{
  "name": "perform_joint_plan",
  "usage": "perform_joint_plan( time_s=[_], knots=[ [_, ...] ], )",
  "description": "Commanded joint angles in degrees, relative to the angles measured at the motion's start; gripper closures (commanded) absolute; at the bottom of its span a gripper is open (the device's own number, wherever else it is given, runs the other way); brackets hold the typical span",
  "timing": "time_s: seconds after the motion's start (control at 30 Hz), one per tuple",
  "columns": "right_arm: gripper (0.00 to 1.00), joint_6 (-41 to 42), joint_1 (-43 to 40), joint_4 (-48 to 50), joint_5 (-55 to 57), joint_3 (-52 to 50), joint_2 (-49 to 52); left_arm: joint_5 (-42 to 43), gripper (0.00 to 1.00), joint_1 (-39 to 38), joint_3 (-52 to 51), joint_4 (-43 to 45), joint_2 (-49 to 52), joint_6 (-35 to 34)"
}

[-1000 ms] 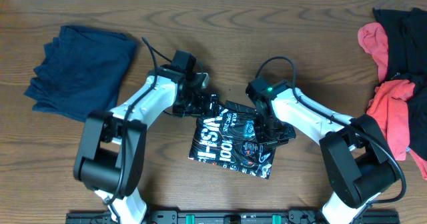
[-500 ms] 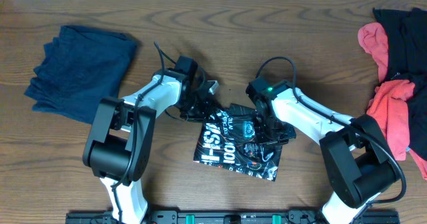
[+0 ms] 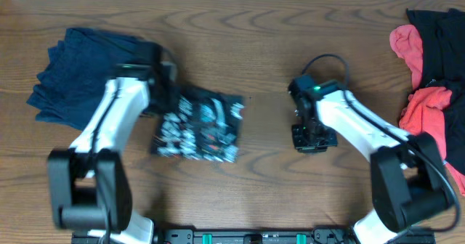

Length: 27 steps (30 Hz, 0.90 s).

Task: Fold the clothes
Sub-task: 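Grasp the folded bundle with the left gripper and carry it left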

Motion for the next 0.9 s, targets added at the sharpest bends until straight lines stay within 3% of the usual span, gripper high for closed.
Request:
perform_joint_plan(
  time_s=[0.0, 0.27, 0.5, 0.87],
  knots=[
    [0.87, -0.96, -2.25, -0.04, 0.83, 0.02, -3.61, -10.67, 0.94, 3.5, 3.91, 1.62, -4.87, 0.87],
    [0.86, -1.14, -4.02, -0.09, 0.83, 0.02, -4.28, -12.52, 0.94, 9.25, 8.48, 10.62, -6.47, 9.44],
    [0.86, -1.16, -4.02, 0.13, 0.85, 0.02, -4.28, -13.81, 0.94, 11.98, 10.05, 17.81, -6.43, 12.72],
    [0.85, -1.9, -4.07, 0.13, 0.9, 0.02, -4.28, -13.66, 0.94, 19.65, 10.03, 23.37, -4.66, 13.03]
  ],
)
